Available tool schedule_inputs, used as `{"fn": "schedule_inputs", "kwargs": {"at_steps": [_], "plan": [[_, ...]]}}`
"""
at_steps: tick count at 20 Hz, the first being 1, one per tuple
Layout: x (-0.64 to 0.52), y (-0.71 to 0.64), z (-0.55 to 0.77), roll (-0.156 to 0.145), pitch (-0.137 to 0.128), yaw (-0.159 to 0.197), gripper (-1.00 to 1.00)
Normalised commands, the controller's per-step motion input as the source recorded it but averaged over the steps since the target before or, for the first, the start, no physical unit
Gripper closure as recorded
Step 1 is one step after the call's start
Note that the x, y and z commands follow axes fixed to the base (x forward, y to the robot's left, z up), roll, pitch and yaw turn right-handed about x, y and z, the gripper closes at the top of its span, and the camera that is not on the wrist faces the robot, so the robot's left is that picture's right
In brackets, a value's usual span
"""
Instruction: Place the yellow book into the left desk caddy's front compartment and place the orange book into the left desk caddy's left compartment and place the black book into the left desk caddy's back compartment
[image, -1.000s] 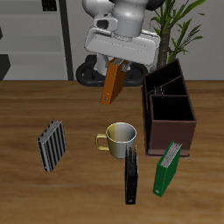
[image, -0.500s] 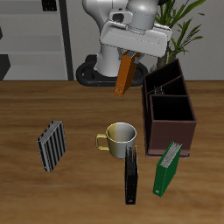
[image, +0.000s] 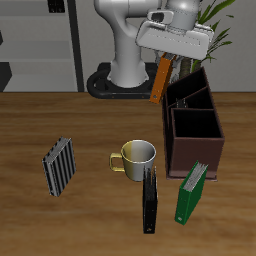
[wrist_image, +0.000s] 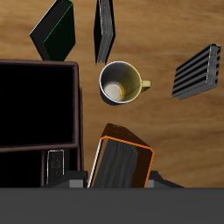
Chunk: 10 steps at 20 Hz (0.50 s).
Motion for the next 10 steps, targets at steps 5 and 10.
{"fn": "schedule_inputs", "kwargs": {"at_steps": [5, 10], "plan": [[-0.38, 0.41, -0.2, 0.034, -0.009, 0.039, 1.0], [-0.37, 0.27, -0.02, -0.004, -0.038, 0.029, 1.0]]}}
